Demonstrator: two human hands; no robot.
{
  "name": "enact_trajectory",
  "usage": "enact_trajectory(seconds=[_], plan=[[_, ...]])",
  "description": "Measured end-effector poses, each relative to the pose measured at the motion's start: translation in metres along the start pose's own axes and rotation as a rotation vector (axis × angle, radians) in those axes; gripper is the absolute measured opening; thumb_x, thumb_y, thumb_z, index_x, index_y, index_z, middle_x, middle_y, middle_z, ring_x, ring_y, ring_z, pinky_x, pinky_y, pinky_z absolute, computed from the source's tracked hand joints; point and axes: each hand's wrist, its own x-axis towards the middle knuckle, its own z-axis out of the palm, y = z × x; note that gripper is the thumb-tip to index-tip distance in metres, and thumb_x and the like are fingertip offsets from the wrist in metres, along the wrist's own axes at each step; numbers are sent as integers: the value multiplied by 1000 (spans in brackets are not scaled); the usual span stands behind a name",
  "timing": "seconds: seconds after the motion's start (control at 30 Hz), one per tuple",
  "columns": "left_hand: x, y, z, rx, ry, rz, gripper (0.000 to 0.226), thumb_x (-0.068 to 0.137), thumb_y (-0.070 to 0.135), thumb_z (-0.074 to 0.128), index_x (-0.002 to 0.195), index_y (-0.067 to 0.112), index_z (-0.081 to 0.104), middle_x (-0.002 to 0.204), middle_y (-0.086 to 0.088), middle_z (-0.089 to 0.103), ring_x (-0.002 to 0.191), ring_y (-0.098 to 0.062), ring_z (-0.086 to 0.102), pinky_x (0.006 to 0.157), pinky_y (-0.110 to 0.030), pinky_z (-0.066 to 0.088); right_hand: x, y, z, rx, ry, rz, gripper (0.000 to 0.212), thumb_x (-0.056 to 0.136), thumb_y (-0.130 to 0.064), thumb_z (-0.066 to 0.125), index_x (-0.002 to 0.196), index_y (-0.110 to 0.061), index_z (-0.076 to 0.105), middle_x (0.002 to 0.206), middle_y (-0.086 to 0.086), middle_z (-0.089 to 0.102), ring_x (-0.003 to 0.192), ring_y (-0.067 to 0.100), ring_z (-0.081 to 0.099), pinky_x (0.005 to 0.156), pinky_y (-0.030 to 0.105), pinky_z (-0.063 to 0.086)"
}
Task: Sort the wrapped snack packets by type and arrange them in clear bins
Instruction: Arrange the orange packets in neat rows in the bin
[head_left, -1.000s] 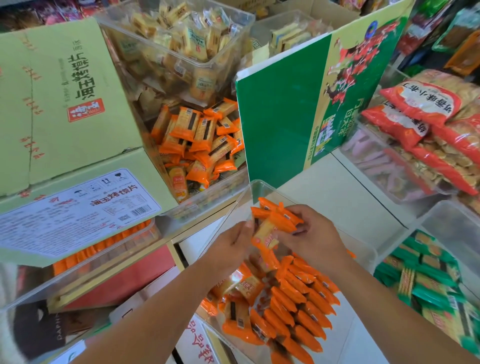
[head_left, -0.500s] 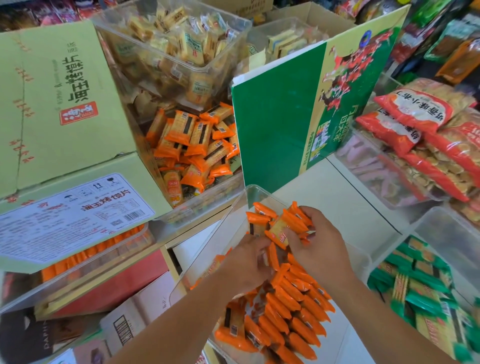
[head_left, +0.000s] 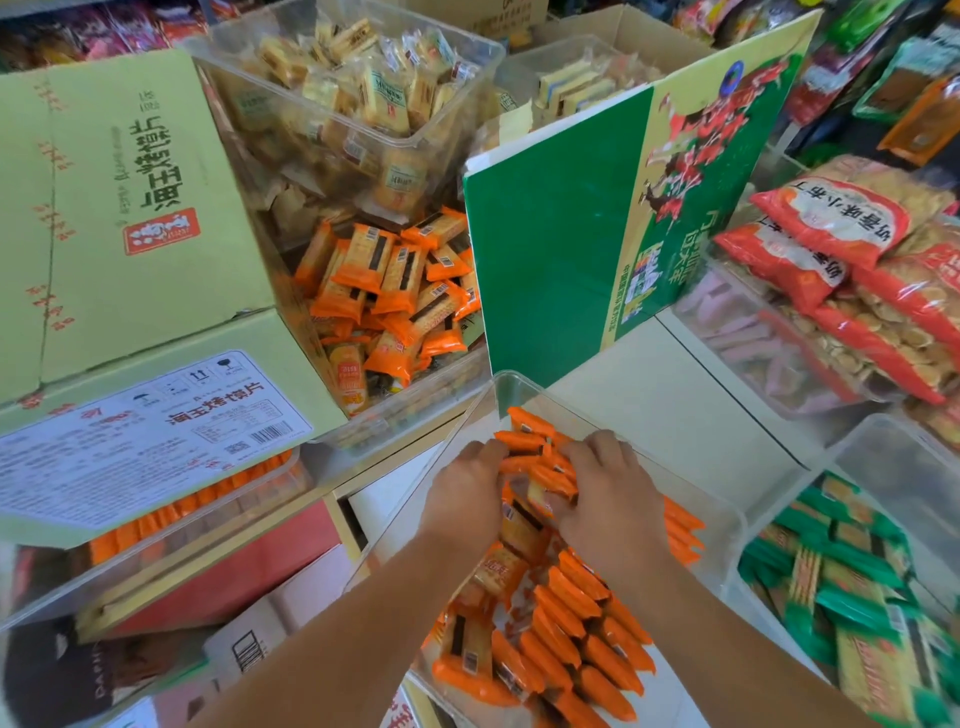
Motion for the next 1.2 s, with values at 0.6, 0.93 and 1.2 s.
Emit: enact_trajectory(seconds=[0.6,0.93,1.2], plan=[[-18,-7,-6,80,-238,-42,36,92,28,69,125,39,60,109,12,65,98,-15,65,72,-30,54,-9,10,5,-62,89,-2,44,85,-56,71,113,-27,55,105,-5,57,96,18,60,77,31,53],[-17,-1,-3,-210,-182,254,20,88,6,72,99,23,74,112,12,66,96,-8,61,87,-26,52,-25,11,13,246,13,-177,35,76,-31,70,110,-34,63,97,-20,54,94,6,53,71,20,43],[-22,-21,-20,158,-315,124,44,95,20,62,139,22,56,136,3,56,116,-21,60,95,-35,53,-20,4,28,58,63,-165,27,81,-24,81,105,-25,71,101,-3,61,97,23,61,70,34,53]])
